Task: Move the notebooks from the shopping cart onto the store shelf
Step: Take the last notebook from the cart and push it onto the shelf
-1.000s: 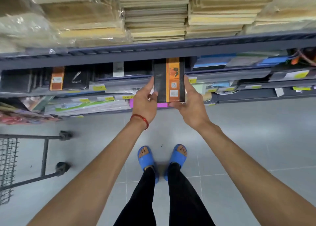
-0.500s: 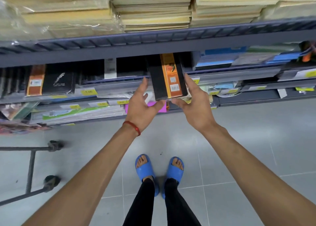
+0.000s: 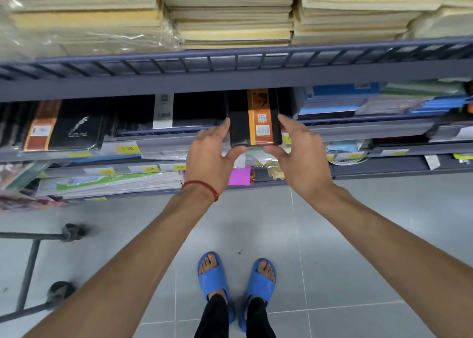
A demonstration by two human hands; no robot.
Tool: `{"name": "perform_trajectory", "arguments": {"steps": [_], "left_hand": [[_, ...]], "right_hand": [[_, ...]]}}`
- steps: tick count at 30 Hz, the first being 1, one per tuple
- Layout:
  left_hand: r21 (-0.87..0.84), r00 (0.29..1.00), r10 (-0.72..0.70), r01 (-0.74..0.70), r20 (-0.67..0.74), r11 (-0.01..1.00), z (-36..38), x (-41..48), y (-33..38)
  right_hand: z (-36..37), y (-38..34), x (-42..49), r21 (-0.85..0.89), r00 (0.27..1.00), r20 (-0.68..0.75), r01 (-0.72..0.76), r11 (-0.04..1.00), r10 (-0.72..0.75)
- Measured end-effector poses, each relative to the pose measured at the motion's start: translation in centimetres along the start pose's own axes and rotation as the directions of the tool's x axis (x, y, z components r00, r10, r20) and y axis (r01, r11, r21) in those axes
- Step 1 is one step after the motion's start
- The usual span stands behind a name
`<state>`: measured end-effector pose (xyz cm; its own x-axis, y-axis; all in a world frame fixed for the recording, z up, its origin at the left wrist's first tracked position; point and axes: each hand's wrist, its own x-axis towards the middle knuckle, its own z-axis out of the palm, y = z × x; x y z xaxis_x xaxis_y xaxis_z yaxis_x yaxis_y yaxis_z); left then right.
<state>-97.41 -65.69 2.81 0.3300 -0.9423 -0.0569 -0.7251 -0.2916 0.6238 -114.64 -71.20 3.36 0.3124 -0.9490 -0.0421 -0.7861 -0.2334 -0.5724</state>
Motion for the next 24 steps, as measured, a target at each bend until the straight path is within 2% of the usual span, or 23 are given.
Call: {"name": "perform_trajectory", "arguments": {"steps": [3, 8, 12, 16, 21, 24], "left_hand": [[0.193, 0.997, 0.078, -0.074, -0.014, 0.979, -0.5, 0.5, 0.2], [0.257, 0.986, 0.111, -0.141, 0.127, 0.956, -1.0, 2.4, -0.2], [0.262, 0.966, 0.094, -0.158, 0.24, 0.952, -1.6, 3.1, 0.0], [0.272, 0.949, 0.097, -0.183, 0.301, 0.945, -2.0, 3.8, 0.3], [0.137, 0.94, 0.042, -0.093, 0.339, 0.986, -2.1, 4.4, 0.4], [0.121, 0.944, 0.009, -0.052, 0.331, 0.991, -1.8, 4.5, 0.7]], "right_hand": [[-0.9, -0.3, 0.5, -0.131, 1.0, 0.019, -0.014, 0.991, 0.017], [-2.4, -0.5, 2.0, -0.233, 0.973, 0.229, 0.043, 0.972, 0.012], [-3.1, -0.2, 3.1, -0.263, 0.941, 0.338, 0.076, 0.962, 0.019], [-3.1, -0.3, 3.9, -0.288, 0.936, 0.353, 0.099, 0.952, 0.009], [-2.8, -0.3, 4.6, -0.305, 0.936, 0.353, 0.104, 0.947, 0.011], [-2.4, -0.3, 4.9, -0.305, 0.935, 0.354, 0.104, 0.947, 0.012]]}}
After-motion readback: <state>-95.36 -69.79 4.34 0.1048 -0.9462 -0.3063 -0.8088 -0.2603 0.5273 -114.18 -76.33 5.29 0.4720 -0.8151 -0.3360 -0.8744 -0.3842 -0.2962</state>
